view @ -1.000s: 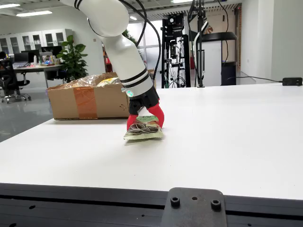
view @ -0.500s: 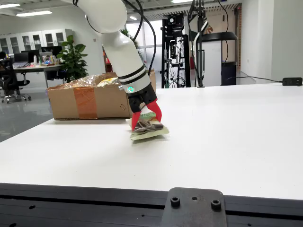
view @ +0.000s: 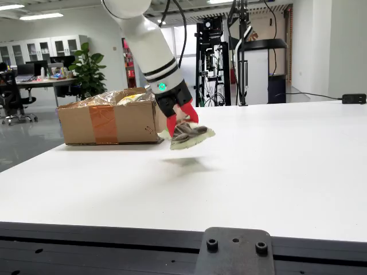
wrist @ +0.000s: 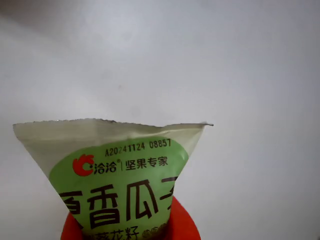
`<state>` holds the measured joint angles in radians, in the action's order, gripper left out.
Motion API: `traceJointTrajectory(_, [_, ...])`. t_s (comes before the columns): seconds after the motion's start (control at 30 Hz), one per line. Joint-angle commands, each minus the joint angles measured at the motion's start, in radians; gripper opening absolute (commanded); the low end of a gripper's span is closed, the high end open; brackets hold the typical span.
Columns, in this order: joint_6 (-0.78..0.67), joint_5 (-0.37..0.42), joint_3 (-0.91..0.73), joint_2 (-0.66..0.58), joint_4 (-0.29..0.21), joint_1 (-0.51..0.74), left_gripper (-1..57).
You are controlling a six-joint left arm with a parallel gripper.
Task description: Grasp a snack and put it in the bin.
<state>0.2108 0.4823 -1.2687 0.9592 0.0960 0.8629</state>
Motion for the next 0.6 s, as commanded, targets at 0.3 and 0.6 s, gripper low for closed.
traceJointTrajectory(0.3, [-0.340,0.001,0.062,-0.175,0.084,-0.064,13.4])
traceJointTrajectory(0.6, [-0.587,0.106,0.285,-0.122,0.203,-0.102,13.1])
